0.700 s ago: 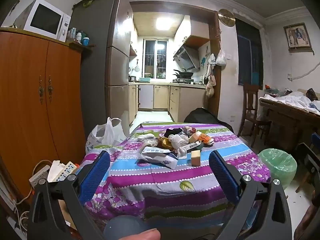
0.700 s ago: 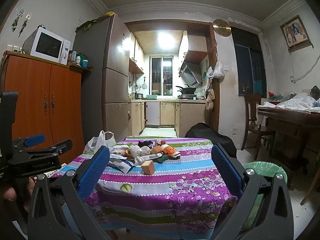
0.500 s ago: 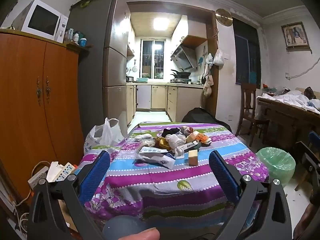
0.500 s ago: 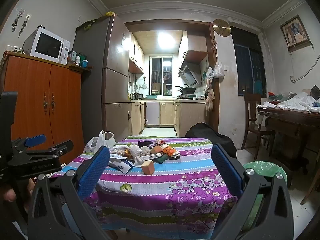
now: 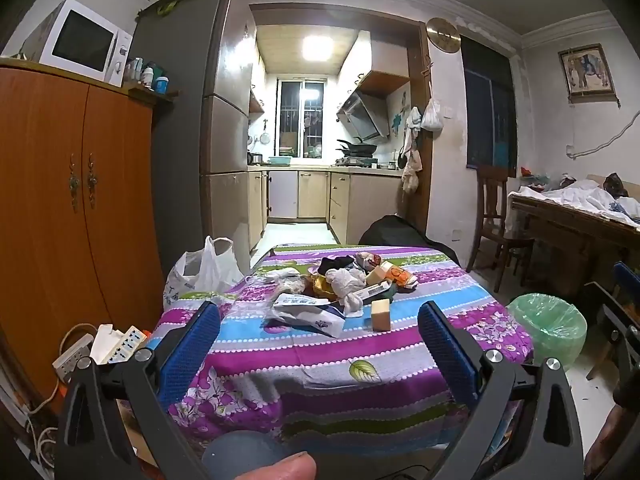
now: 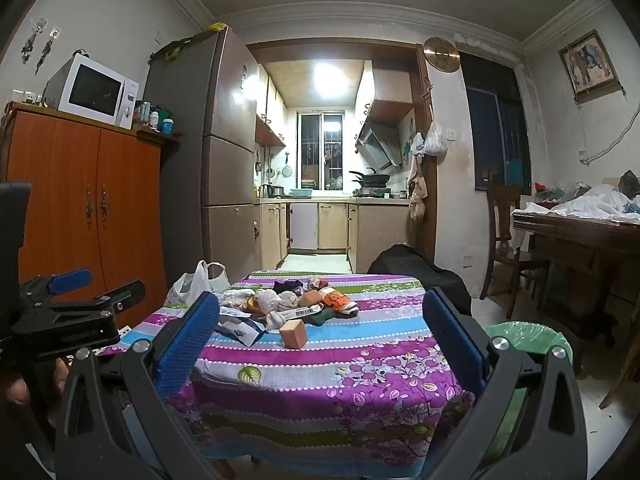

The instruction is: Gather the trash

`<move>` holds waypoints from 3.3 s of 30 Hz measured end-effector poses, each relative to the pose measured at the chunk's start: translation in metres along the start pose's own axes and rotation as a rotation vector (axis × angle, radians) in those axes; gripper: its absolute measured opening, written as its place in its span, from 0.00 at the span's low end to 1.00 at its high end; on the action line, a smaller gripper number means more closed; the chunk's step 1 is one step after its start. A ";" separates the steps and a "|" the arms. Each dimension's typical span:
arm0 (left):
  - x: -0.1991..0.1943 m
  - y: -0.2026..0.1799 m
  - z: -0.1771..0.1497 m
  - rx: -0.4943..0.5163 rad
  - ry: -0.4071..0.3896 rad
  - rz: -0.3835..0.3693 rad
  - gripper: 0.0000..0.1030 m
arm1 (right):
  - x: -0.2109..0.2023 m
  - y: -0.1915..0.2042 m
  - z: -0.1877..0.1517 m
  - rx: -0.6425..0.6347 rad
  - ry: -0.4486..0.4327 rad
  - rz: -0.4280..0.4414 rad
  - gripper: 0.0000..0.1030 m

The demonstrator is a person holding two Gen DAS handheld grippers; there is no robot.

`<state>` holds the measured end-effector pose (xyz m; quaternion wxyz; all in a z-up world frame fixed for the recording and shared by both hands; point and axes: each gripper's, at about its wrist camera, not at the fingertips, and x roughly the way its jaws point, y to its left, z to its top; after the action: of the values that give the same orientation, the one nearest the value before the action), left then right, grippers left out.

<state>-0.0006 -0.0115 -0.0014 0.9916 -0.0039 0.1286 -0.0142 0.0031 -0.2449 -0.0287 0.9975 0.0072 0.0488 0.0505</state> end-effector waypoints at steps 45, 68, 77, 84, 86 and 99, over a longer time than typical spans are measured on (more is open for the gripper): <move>-0.014 -0.001 -0.001 0.020 -0.049 -0.020 0.95 | 0.002 -0.009 -0.006 0.002 0.007 0.000 0.95; -0.002 0.005 0.001 0.032 -0.015 -0.012 0.95 | 0.011 0.005 -0.007 -0.007 0.036 0.032 0.95; 0.070 0.045 -0.009 0.111 0.152 -0.032 0.95 | 0.042 0.000 -0.013 0.004 0.139 0.131 0.95; 0.190 0.088 -0.020 0.057 0.402 -0.182 0.95 | 0.103 -0.002 -0.029 0.030 0.286 0.268 0.87; 0.224 0.094 -0.022 -0.010 0.464 -0.260 0.95 | 0.118 -0.003 -0.035 0.043 0.327 0.296 0.85; 0.352 0.097 -0.033 -0.348 0.620 -0.275 0.94 | 0.177 -0.012 -0.065 0.088 0.448 0.298 0.85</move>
<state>0.3336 0.0752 -0.1246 0.8790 -0.1849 0.4212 -0.1258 0.1735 -0.2381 -0.1107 0.9422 0.0463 0.2686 0.1947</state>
